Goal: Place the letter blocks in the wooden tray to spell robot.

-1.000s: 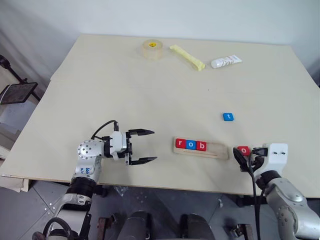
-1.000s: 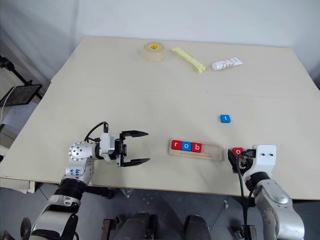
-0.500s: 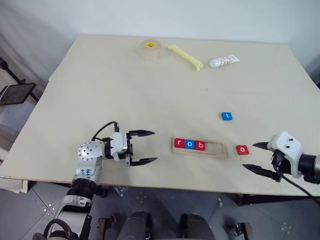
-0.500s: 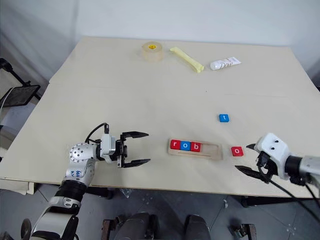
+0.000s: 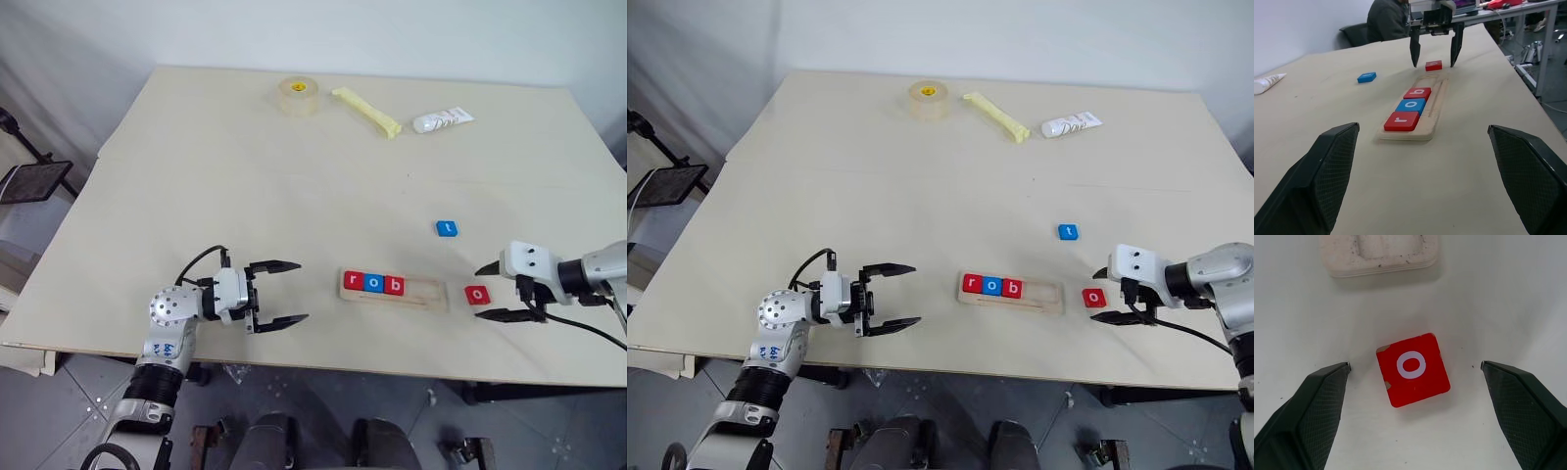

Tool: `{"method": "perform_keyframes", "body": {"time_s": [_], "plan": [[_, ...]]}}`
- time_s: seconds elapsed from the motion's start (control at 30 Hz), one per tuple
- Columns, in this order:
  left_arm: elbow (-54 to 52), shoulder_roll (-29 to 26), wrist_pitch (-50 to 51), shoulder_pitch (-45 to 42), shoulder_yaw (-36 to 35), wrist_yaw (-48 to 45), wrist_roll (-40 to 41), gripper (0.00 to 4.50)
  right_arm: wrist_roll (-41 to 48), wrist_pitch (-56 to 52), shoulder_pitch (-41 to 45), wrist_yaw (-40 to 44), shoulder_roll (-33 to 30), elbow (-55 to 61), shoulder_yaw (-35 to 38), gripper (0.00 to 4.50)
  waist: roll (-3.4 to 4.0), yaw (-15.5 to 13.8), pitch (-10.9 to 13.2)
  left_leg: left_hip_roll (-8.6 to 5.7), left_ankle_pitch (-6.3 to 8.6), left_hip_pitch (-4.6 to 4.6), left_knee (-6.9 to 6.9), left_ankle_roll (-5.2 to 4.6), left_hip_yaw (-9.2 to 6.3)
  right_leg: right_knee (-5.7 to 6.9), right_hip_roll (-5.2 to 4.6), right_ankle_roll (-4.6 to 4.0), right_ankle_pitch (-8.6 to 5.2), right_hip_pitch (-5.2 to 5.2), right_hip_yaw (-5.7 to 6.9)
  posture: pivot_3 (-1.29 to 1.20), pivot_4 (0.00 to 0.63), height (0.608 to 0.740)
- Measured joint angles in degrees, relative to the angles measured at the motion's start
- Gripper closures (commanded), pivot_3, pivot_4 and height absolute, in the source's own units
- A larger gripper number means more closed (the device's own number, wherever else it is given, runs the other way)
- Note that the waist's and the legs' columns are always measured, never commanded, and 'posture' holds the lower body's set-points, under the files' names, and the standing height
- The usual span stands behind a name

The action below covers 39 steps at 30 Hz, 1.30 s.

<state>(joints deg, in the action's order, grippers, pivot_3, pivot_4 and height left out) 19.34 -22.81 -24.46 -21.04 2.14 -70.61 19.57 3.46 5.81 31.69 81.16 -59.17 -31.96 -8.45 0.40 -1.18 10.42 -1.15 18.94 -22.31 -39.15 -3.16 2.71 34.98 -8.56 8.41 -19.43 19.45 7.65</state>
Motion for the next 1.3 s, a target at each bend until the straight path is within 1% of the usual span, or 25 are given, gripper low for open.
{"method": "perform_keyframes", "body": {"time_s": [0.23, 0.33, 0.4, 0.53, 0.6, 0.7, 0.8, 0.9, 1.0, 1.17, 1.3], "plan": [[-0.75, -0.37, 0.40, 0.77, 0.01, 1.05, 0.01, 0.00, -0.70, 1.50, 0.99, 0.47, 0.46, -1.67, -0.08, 0.03, 0.00, -0.01, 0.00, 0.00, 0.00, 0.00, -0.02, 0.00, 0.00, 0.00, 0.00, 0.00, 0.00, -0.01, -0.01, 0.00, 0.150, 0.740], [-0.43, -0.02, 0.38, 0.32, 0.15, 1.02, 0.00, 0.00, -1.28, -0.48, 0.44, -0.17, 0.45, 0.29, 0.05, 0.60, -0.06, -0.01, -0.03, 0.00, 0.00, 0.01, -0.04, 0.00, 0.00, 0.00, 0.00, 0.00, 0.00, -0.02, -0.01, 0.00, 0.150, 0.740], [-0.19, 0.35, 0.29, -0.52, 0.24, 0.97, 0.00, 0.00, -1.28, -1.31, 0.03, -0.18, 0.45, 1.05, 0.14, 1.17, -0.10, -0.01, -0.05, 0.00, 0.00, 0.01, -0.06, 0.01, 0.01, 0.00, 0.00, 0.00, 0.00, -0.03, -0.02, 0.00, 0.150, 0.740], [1.45, 0.60, -0.12, -2.28, 0.31, 0.85, -0.01, 0.00, -1.18, -2.29, -1.41, -0.25, 0.45, 3.33, 0.71, 2.49, -0.13, 0.00, -0.08, 0.00, 0.00, 0.04, -0.07, 0.01, 0.01, 0.00, 0.00, 0.00, 0.00, -0.06, -0.03, 0.00, 0.150, 0.740], [2.02, 0.83, -0.40, -2.41, 0.43, 0.57, -0.02, 0.00, -1.17, -2.53, -2.28, -0.51, 0.45, 4.45, 1.36, 3.04, -0.14, 0.00, -0.08, 0.01, 0.00, 0.04, -0.06, 0.01, 0.01, 0.01, 0.00, 0.00, 0.00, -0.05, -0.02, 0.00, 0.150, 0.740], [2.22, 1.35, -0.80, -2.78, 0.71, 0.25, -0.02, 0.00, -1.15, -3.96, -3.74, -1.35, 0.37, 6.31, 2.62, 3.06, -0.14, -0.02, -0.08, 0.00, 0.00, 0.03, -0.07, 0.01, 0.01, 0.01, 0.00, 0.00, 0.00, -0.05, -0.03, 0.00, 0.150, 0.740], [2.68, 1.50, -1.26, -3.11, 0.76, -0.14, -0.02, 0.00, -1.13, -8.22, -5.40, -2.68, -0.19, 10.70, 3.35, 3.06, -0.13, -0.04, -0.08, 0.00, 0.00, 0.00, -0.06, 0.01, 0.02, 0.02, 0.00, 0.00, 0.00, 0.01, -0.03, 0.00, 0.150, 0.740], [3.79, 1.49, -1.65, -3.18, 0.74, -0.28, -0.02, 0.00, 1.17, -18.55, -7.19, -3.98, -0.83, 18.68, 5.56, 3.06, -0.04, -0.04, -0.03, 0.01, 0.00, -0.05, -0.05, 0.01, 0.02, 0.04, 0.00, 0.00, 0.00, 0.10, -0.04, 0.00, 0.150, 0.740], [4.00, 1.53, -1.88, -3.21, 0.76, -0.53, -0.02, 0.00, 4.28, -26.95, -6.73, -4.32, -1.15, 26.78, 6.92, 3.06, -0.04, -0.08, -0.03, 0.01, 0.00, -0.05, -0.05, 0.02, -0.01, 0.05, 0.00, 0.00, 0.00, 0.09, -0.03, 0.00, 0.150, 0.740], [5.09, 1.89, -2.20, -3.93, 0.78, -0.73, -0.03, 0.00, 4.26, -32.70, -3.12, -4.44, -0.91, 31.80, 3.02, 3.06, -0.04, -0.22, -0.03, -0.03, 0.00, -0.07, -0.05, 0.02, -0.06, 0.02, -0.03, 0.00, 0.00, 0.08, -0.03, 0.00, 0.150, 0.740], [5.92, 2.65, -2.49, -4.46, 0.84, -0.62, -0.24, 0.00, 2.84, -33.58, -1.40, -4.76, 0.80, 32.31, -1.62, 3.06, -0.04, -0.15, -0.03, -0.06, 0.01, -0.09, -0.03, 0.02, -0.09, 0.03, -0.02, 0.00, 0.00, 0.11, -0.02, 0.00, 0.150, 0.740]]}}
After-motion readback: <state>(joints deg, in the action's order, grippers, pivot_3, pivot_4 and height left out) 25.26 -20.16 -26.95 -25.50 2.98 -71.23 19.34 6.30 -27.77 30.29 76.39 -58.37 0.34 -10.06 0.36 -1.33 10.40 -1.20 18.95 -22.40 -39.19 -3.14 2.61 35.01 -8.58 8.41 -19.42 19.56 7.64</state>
